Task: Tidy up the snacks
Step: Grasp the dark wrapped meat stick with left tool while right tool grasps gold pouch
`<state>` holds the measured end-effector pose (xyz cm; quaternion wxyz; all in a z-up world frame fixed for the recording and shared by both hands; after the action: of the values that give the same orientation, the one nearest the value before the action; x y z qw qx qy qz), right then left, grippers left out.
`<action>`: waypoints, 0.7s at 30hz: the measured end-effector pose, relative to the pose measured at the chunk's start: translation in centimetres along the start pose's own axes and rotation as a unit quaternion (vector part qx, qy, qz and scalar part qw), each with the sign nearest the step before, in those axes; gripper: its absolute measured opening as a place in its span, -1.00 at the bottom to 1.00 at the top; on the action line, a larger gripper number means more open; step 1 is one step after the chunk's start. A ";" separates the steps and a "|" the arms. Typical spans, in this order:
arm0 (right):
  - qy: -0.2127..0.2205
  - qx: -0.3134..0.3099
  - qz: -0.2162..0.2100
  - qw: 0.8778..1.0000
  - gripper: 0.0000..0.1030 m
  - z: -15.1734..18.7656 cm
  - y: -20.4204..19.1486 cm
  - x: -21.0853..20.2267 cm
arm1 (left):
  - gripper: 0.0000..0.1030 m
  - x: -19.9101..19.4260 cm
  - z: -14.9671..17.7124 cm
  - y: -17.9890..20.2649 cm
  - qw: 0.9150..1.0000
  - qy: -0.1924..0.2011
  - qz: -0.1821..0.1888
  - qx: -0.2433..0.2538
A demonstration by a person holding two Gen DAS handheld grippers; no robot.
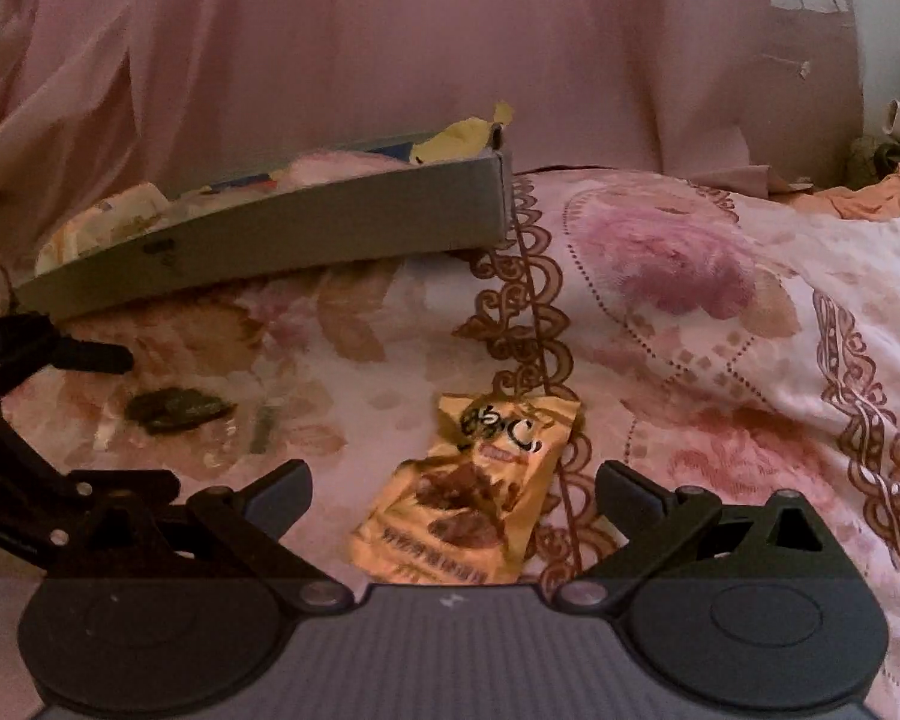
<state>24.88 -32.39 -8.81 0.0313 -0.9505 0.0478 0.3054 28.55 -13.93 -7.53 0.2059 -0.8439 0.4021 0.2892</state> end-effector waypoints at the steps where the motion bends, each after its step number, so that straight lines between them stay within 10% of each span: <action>1: -0.003 0.005 0.000 1.000 0.93 0.0 0.1 0.3 | 0.99 0.1 0.0 0.0 1.000 -0.002 0.007 -0.001; 12: 0.005 -0.008 -0.008 1.000 0.42 0.2 -0.8 0.6 | 0.92 0.2 1.3 1.9 0.994 -0.037 0.091 -0.054; 21: -0.004 -0.022 -0.031 0.999 0.28 0.6 -1.3 -0.2 | 0.61 0.6 -0.3 1.9 0.988 -0.017 0.057 -0.141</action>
<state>24.55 -31.07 -9.12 0.0201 -0.9506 0.0116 0.3095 27.44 -15.64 -7.92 0.0746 -0.8352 0.4015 0.3683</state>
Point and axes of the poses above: each gripper's, at about its wrist camera, not at the fingertips, and x roughly the way its jaws point, y to its right, z to its underside, the point moved 5 cm from there along x, roughly the way its jaws point, and after that the axes turned 11 degrees about z, right-handed, at the moved point
